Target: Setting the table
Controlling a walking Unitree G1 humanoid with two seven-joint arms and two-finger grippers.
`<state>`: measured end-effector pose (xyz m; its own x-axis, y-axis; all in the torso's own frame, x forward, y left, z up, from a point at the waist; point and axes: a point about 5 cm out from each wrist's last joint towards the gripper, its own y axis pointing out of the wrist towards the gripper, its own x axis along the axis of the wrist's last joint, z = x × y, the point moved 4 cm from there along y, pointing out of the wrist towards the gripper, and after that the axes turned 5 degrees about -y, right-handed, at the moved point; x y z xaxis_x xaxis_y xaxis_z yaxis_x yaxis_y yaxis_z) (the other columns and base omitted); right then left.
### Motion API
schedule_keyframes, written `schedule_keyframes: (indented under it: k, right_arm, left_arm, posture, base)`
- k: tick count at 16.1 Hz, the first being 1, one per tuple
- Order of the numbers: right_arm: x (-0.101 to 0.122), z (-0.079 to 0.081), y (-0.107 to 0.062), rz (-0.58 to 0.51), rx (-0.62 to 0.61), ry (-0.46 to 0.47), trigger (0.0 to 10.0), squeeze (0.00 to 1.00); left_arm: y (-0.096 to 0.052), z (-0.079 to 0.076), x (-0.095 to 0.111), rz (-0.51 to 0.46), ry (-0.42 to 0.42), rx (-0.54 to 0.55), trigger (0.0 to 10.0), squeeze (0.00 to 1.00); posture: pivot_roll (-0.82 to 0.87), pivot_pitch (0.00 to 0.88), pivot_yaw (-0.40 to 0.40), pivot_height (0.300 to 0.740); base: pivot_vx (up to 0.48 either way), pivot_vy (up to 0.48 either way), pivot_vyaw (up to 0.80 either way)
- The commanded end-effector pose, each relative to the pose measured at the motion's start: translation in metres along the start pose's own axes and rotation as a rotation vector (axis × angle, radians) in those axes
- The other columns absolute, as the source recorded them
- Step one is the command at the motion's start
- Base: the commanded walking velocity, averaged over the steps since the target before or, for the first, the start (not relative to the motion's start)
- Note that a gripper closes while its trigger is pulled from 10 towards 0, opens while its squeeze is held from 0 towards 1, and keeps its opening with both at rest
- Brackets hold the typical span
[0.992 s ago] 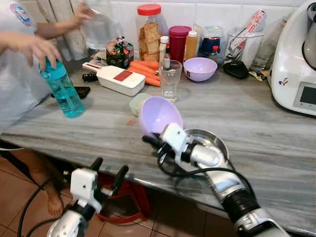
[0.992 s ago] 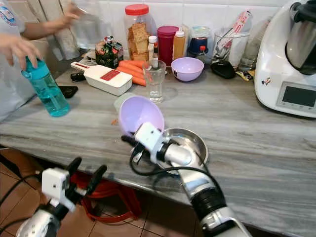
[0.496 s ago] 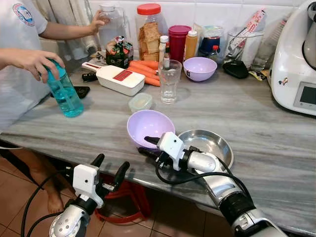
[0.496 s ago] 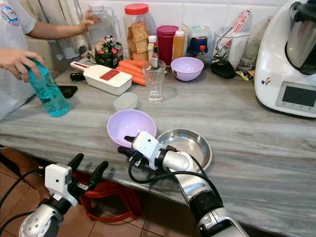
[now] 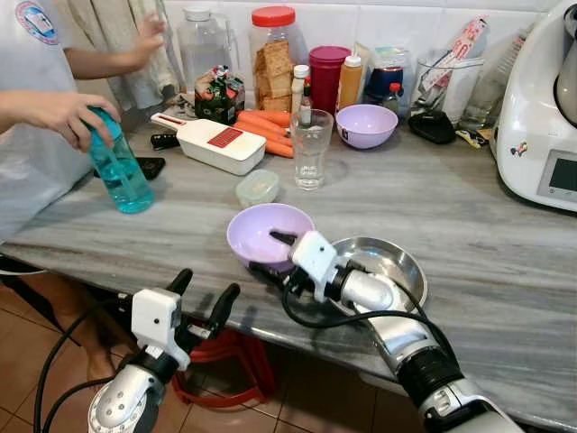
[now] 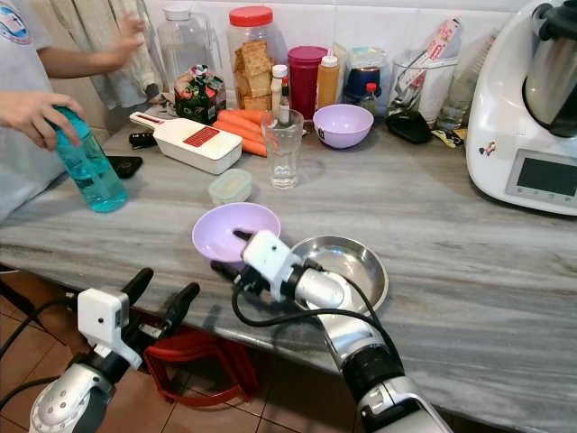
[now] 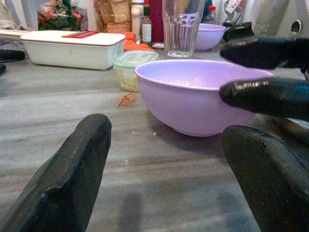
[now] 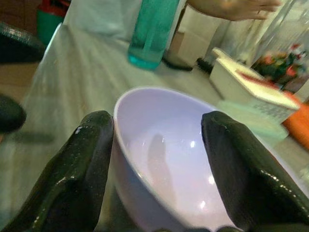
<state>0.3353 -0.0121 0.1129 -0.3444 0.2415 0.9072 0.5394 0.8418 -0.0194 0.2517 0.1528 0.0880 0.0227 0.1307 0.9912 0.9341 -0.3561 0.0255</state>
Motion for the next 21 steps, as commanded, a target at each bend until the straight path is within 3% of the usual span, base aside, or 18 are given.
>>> schedule_keyframes:
  k: [1, 3, 6, 7, 8, 9, 13, 17, 21]
  right_arm:
    - [0.016, -0.011, 0.004, -0.049, -0.046, -0.014, 10.0, 1.0]
    - [0.031, -0.025, 0.0, -0.098, -0.135, -0.013, 10.0, 1.0]
    - [0.047, -0.048, -0.018, -0.146, -0.333, 0.003, 10.0, 1.0]
    - [0.046, -0.055, -0.026, -0.118, -0.406, -0.031, 10.0, 1.0]
    - [0.038, -0.067, -0.044, -0.046, -0.539, -0.049, 10.0, 1.0]
    - [0.029, -0.068, -0.06, 0.018, -0.6, -0.046, 10.0, 1.0]
    - [-0.001, -0.053, -0.101, 0.209, -0.696, -0.03, 10.0, 1.0]
    - [-0.01, -0.051, -0.11, 0.319, -0.709, 0.062, 10.0, 1.0]
    - [-0.026, -0.041, -0.109, 0.413, -0.625, 0.178, 10.0, 1.0]
  left_arm:
    - [0.001, 0.0, 0.006, 0.0, 0.011, -0.002, 10.0, 0.0]
    - [0.004, -0.002, 0.013, -0.01, 0.012, -0.009, 10.0, 0.0]
    - [0.006, -0.003, 0.017, -0.005, 0.014, -0.01, 10.0, 0.0]
    - [0.005, -0.002, 0.018, -0.003, 0.013, -0.006, 10.0, 0.0]
    - [0.005, -0.001, 0.017, 0.003, 0.011, -0.003, 10.0, 0.0]
    - [0.005, -0.001, 0.016, 0.01, 0.007, -0.005, 10.0, 0.0]
    - [0.004, 0.0, 0.008, 0.033, -0.011, -0.025, 10.0, 0.0]
    - [0.006, -0.004, 0.003, 0.042, -0.05, -0.078, 10.0, 0.0]
    - [0.006, -0.005, -0.005, 0.056, -0.081, -0.127, 10.0, 0.0]
  posture:
    - [0.03, 0.004, 0.072, 0.74]
    - [0.03, 0.007, 0.074, 0.74]
    - [0.02, 0.008, 0.078, 0.74]
    - [0.01, 0.01, 0.079, 0.74]
    - [0.0, 0.011, 0.08, 0.74]
    - [-0.01, 0.014, 0.083, 0.74]
    - [-0.03, 0.025, 0.096, 0.74]
    - [-0.04, 0.023, 0.1, 0.74]
    - [-0.04, 0.021, 0.095, 0.74]
  base:
    - [0.0, 0.0, 0.0]
    - [0.0, 0.0, 0.0]
    - [0.0, 0.0, 0.0]
    - [0.0, 0.0, 0.0]
    - [0.0, 0.0, 0.0]
    - [0.0, 0.0, 0.0]
    - [0.0, 0.0, 0.0]
    - [0.0, 0.0, 0.0]
    - [0.0, 0.0, 0.0]
